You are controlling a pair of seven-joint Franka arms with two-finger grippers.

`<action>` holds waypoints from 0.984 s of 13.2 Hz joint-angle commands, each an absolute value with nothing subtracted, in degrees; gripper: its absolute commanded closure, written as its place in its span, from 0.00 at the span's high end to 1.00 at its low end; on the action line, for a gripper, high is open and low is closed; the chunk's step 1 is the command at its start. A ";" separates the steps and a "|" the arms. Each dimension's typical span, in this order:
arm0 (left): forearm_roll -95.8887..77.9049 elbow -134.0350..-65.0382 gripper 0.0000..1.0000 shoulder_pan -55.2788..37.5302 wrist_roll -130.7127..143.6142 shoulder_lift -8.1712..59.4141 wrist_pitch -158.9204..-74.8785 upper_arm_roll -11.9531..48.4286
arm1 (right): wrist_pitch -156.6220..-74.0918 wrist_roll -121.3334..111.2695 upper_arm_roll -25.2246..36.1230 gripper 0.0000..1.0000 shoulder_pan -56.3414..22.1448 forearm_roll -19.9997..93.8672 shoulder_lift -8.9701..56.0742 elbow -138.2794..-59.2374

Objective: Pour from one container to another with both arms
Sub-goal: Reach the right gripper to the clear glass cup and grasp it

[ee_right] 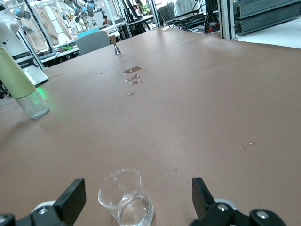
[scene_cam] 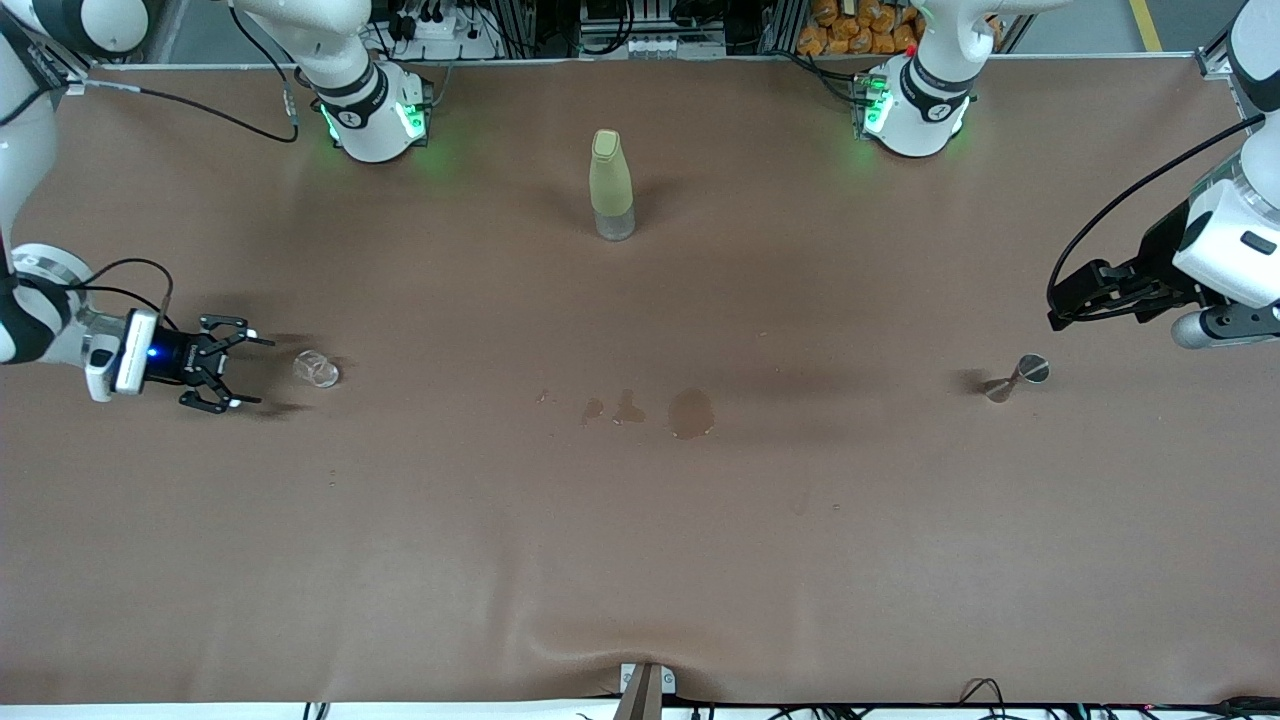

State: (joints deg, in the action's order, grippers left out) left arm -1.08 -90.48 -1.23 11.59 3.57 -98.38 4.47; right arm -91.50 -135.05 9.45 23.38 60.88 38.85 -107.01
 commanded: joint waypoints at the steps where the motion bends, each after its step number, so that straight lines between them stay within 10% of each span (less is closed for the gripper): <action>1: -0.09 -91.05 1.00 -1.14 11.16 2.29 -97.73 4.66 | -87.90 -136.58 8.61 1.00 26.10 62.23 41.39 -105.73; 13: -7.89 -90.97 1.00 4.38 -9.53 3.95 -97.73 4.04 | -86.84 -145.37 6.24 1.00 25.84 66.09 49.74 -102.66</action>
